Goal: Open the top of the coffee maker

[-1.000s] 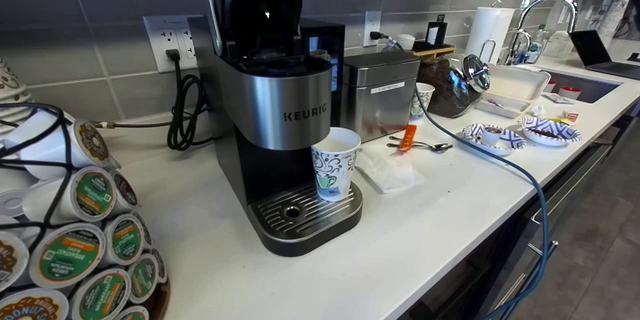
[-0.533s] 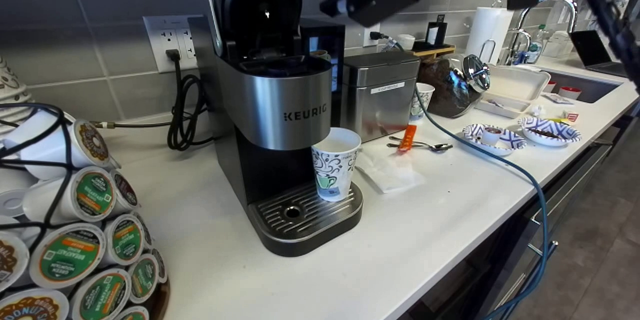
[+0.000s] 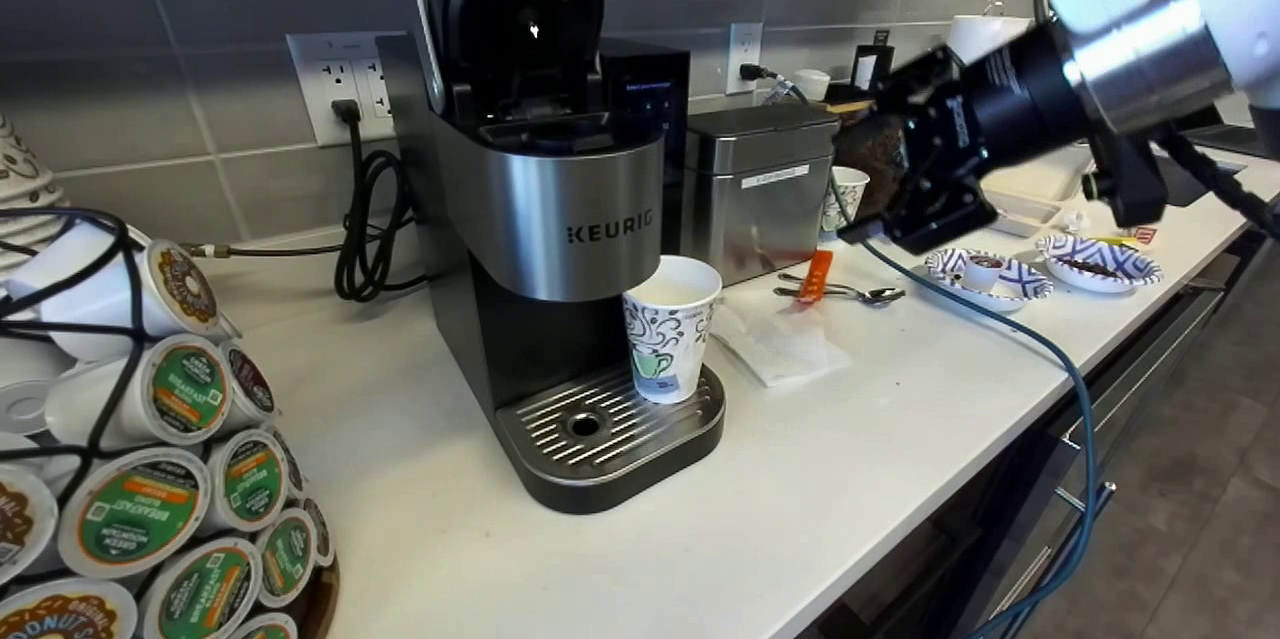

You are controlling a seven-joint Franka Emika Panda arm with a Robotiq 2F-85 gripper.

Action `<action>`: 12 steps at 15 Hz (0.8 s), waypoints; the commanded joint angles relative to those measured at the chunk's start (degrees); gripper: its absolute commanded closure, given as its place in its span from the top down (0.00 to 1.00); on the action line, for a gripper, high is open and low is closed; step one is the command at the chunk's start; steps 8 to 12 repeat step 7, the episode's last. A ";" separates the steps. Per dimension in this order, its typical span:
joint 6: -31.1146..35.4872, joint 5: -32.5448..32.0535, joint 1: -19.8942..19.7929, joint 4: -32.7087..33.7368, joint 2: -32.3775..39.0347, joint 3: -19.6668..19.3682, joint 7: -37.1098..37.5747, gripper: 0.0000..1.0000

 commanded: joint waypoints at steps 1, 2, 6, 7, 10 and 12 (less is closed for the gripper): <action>1.60 -0.07 -2.58 -13.74 -7.23 -2.88 6.74 1.00; 2.04 -1.01 -3.34 -16.57 -8.74 -3.86 9.56 1.00; 1.48 -1.50 -3.84 -17.06 -7.23 -5.19 10.31 1.00; 1.48 -1.45 -3.88 -17.02 -7.42 -5.21 10.03 1.00; 1.48 -1.45 -3.88 -17.02 -7.42 -5.21 10.03 1.00; 1.48 -1.45 -3.88 -17.02 -7.42 -5.21 10.03 1.00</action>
